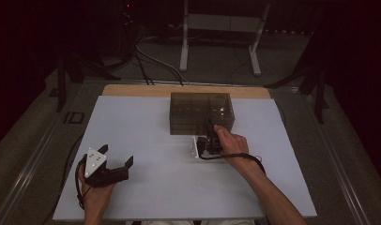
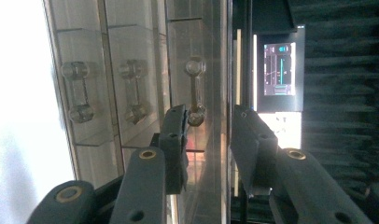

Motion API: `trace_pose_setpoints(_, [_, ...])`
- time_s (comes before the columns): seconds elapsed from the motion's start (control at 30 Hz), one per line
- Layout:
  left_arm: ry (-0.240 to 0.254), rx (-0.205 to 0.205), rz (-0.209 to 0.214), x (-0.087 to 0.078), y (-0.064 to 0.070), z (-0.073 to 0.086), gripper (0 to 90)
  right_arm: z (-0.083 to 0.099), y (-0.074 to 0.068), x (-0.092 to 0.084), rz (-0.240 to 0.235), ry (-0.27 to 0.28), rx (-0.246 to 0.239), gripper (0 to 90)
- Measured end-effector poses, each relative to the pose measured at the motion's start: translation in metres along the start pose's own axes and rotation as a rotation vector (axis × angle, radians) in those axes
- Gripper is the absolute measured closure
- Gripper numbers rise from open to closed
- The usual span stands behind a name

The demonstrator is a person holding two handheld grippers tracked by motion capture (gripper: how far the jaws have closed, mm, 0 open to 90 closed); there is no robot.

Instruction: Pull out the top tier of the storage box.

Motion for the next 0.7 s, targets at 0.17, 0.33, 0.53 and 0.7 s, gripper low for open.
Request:
trace_pose_setpoints(0.17, [0.0, 0.0, 0.0, 0.0, 0.0, 0.0, 3.2, -0.001, 0.0, -0.001, 0.026, -0.004, 0.002, 61.4])
trace_pose_setpoints(0.33, [0.0, 0.0, 0.0, 0.0, 0.0, 0.0, 3.2, -0.002, 0.0, -0.002, 0.031, -0.013, 0.011, 60.7])
trace_pose_setpoints(0.53, [-0.001, -0.001, 0.002, 0.0, 0.0, 0.0, 3.2, -0.005, 0.0, -0.006, 0.05, 0.01, 0.008, 71.0])
trace_pose_setpoints(0.7, [0.0, 0.0, 0.002, 0.0, 0.001, 0.0, 3.2, -0.002, 0.012, -0.005, 0.04, 0.002, 0.073, 68.0])
Point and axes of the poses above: each handheld gripper's, and its own axes: x roughly forward along the jaws, z roughly out of its underside, y roughly to its right, the point moved 6 cm from there along x, roughly forward along the jaws, and after that the axes turned 7 degrees about -x, right-handed, at the moved point
